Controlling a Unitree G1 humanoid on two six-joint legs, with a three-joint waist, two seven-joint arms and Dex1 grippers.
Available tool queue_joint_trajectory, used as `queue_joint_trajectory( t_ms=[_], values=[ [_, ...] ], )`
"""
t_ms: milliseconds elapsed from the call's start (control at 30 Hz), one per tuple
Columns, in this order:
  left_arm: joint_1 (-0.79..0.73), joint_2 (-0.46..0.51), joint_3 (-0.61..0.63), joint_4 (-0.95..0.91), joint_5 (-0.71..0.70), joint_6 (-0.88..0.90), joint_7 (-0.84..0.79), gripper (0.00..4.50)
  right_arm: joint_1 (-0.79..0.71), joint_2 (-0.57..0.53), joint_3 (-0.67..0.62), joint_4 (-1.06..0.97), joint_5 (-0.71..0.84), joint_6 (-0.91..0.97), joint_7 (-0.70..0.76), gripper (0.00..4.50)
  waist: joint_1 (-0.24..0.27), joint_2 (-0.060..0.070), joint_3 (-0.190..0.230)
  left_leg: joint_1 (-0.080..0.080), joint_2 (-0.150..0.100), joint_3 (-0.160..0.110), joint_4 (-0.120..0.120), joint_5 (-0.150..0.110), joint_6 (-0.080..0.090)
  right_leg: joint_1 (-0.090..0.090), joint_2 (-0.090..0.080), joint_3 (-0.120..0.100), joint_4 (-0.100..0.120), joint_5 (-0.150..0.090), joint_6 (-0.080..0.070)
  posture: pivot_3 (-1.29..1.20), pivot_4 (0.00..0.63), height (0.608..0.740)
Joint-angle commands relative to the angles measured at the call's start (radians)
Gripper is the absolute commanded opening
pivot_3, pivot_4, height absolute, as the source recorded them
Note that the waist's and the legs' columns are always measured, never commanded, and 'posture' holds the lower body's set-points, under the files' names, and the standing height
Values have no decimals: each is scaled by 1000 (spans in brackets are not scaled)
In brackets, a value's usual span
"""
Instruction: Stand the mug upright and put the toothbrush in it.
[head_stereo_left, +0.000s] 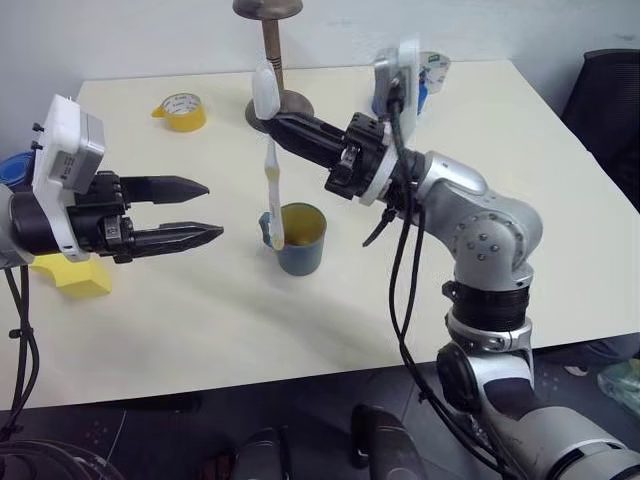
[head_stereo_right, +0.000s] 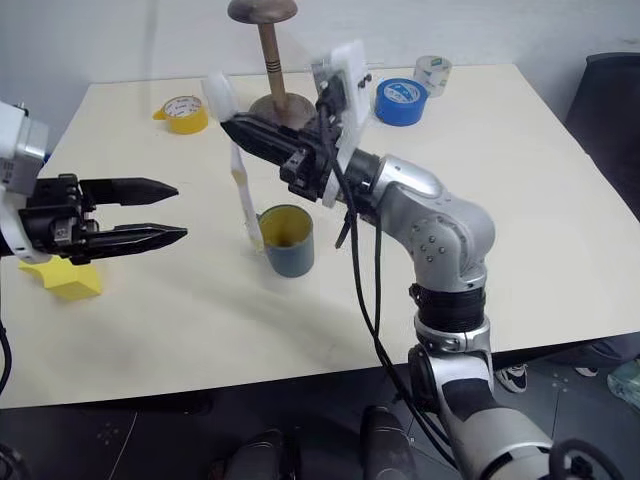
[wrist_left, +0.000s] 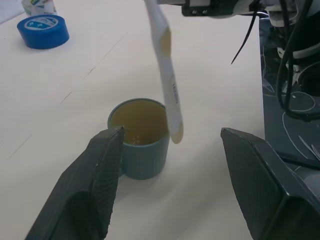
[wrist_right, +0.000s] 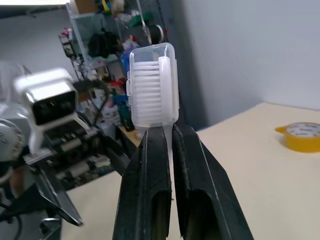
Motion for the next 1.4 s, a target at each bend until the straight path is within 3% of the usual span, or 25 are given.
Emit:
queue_joint_trajectory(
  t_ms=[33,467,700,867,967,1100,1233,1300,1400],
  values=[
    [-34,17,18,-9,6,-20,-2,3259,-37,-38,-8,-30,1,-35,-13,29,0,0,0,0,0,0,0,0,0,0,0,0,0,0,0,0,150,740],
    [-78,12,-8,0,9,-16,3,3259,117,-44,147,126,-210,-278,45,29,0,0,0,0,0,1,0,0,0,0,0,0,0,0,0,0,150,740],
    [-74,-13,-43,11,32,-28,1,3259,224,-62,146,103,-243,-308,38,1932,4,-1,0,-1,0,0,0,0,0,0,0,0,0,0,0,0,150,740],
    [-36,-27,-54,29,76,-65,-23,3259,263,-224,79,-61,-163,-172,63,3598,8,-1,0,-1,0,0,1,0,0,0,0,0,0,0,0,0,150,740],
    [-24,-22,-53,66,99,-86,-46,3259,239,-408,-52,-144,-1,-6,126,4427,11,-1,0,-1,0,0,1,0,0,0,0,0,-1,0,0,0,150,740],
    [-19,-6,-47,108,124,-112,-88,3259,250,-725,-139,-165,166,149,353,4427,31,-1,0,-1,0,1,1,-1,2,0,0,1,-3,0,0,0,150,740],
    [2,22,-30,127,143,-127,-135,3259,375,-1025,-171,-157,179,135,658,4427,35,-3,1,-1,0,2,0,-1,2,0,0,1,-5,0,0,0,150,740],
    [7,31,-18,133,139,-121,-151,3259,429,-1106,-185,-120,149,99,730,4427,34,-4,1,-2,0,4,1,-2,3,0,0,2,-6,0,0,0,150,740],
    [24,28,-13,128,145,-128,-160,3259,452,-1108,-183,-85,123,51,717,4427,30,-4,0,-1,0,7,2,-2,4,0,0,5,-8,0,0,0,150,740]
  ],
)
